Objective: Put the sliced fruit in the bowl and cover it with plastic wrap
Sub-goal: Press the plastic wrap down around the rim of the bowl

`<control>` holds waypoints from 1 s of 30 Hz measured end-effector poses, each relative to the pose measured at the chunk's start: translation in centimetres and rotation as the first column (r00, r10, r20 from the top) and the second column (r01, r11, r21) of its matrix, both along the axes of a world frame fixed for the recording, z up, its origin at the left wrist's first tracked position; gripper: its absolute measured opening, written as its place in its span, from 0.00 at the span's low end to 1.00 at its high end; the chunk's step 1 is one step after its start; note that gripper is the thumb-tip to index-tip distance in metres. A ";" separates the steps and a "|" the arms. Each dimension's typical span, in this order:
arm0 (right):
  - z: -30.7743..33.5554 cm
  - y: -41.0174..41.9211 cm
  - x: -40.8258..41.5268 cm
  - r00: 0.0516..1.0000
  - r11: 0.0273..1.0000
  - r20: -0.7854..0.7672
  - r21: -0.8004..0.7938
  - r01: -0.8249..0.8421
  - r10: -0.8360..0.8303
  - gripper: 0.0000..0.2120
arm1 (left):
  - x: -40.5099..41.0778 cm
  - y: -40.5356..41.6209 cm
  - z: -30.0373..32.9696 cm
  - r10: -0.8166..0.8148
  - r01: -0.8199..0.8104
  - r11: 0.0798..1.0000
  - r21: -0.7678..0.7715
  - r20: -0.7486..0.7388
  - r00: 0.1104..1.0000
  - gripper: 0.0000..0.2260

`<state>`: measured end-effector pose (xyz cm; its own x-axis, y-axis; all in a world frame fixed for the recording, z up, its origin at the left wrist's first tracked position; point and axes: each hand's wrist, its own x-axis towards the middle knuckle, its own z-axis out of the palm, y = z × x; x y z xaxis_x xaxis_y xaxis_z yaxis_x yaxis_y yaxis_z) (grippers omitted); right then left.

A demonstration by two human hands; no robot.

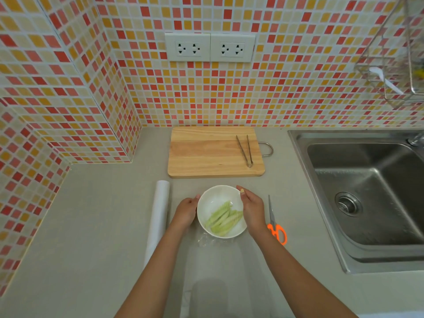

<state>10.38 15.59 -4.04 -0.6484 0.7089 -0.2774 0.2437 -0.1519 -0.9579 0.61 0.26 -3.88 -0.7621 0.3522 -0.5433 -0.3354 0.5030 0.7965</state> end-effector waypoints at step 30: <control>-0.5 0.4 0.9 0.991 0.991 0.000 -0.011 0.131 -0.131 0.13 | 0.8 1.4 -1.0 0.248 -0.224 0.963 0.148 -0.169 0.954 0.25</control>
